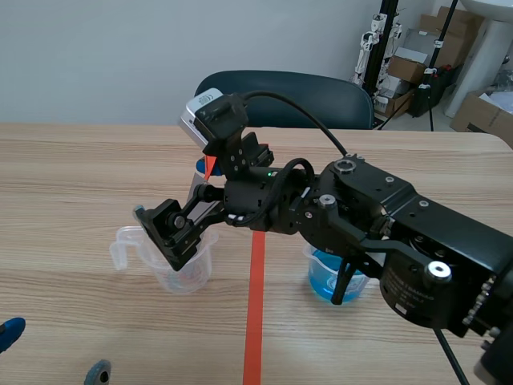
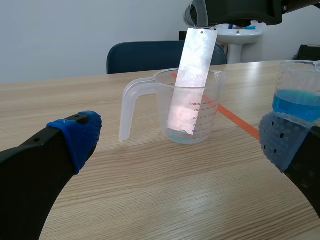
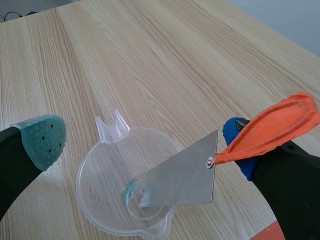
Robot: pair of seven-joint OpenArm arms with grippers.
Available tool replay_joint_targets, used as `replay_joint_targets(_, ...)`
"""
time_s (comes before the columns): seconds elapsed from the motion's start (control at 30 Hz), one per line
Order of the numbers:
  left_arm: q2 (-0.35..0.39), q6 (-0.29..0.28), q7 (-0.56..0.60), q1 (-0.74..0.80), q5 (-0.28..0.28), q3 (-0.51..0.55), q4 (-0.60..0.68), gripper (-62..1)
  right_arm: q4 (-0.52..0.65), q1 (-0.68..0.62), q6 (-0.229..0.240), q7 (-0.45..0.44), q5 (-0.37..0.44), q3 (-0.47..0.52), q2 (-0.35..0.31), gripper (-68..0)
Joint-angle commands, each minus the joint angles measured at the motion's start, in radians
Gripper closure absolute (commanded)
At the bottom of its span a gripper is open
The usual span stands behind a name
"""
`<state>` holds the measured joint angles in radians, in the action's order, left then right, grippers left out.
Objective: Do the redox reaction experiment. return to the home posture
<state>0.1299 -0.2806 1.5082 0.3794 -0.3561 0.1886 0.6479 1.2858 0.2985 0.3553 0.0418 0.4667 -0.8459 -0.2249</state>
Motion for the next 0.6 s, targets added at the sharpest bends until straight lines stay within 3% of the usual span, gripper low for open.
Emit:
replay_joint_targets(0.0, 0.001, 0.002, 0.046, 0.000, 0.007, 0.003, 0.012, -62.3, 0.013, 0.009, 0.001, -0.015, 0.005, 0.000, -0.002, -66.9)
replay_joint_targets(0.57, 0.009, 0.002, 0.046, 0.012, 0.008, 0.003, 0.013, -62.3, 0.013, 0.009, 0.001, -0.015, 0.005, 0.000, -0.002, -66.9)
